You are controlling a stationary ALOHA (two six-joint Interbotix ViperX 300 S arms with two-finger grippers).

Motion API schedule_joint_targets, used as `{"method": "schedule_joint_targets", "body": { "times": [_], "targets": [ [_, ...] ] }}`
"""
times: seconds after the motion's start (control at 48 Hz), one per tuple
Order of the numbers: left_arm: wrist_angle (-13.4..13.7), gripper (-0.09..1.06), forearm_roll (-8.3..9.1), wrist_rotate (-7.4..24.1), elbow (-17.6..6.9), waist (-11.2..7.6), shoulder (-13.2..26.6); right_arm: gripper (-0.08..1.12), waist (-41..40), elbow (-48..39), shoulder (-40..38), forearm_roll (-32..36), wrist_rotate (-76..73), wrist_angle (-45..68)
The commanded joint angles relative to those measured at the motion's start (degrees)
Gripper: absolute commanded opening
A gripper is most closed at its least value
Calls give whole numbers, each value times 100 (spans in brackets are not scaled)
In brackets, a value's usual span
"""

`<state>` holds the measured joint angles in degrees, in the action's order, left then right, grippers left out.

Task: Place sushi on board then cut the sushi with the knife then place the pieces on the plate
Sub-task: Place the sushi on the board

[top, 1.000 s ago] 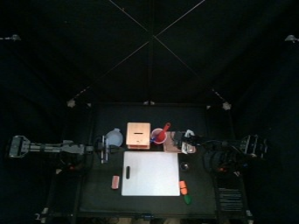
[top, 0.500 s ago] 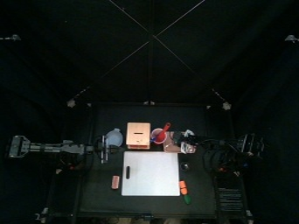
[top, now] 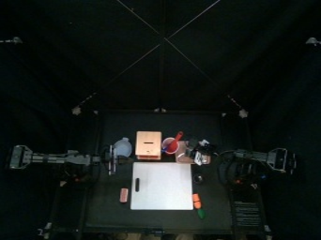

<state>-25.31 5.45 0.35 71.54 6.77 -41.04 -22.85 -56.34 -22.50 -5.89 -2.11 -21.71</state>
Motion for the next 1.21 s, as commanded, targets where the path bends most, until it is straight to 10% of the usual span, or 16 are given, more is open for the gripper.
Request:
{"method": "schedule_joint_targets", "body": {
  "times": [0.021,1.208],
  "targets": [
    [-26,-1,9,-26,-70,18,9,58,105,70,-246,-316,-62,114],
    [-26,-1,-9,-18,35,-18,9,58,2487,879,1239,-686,-3331,1679]
  ]
}}
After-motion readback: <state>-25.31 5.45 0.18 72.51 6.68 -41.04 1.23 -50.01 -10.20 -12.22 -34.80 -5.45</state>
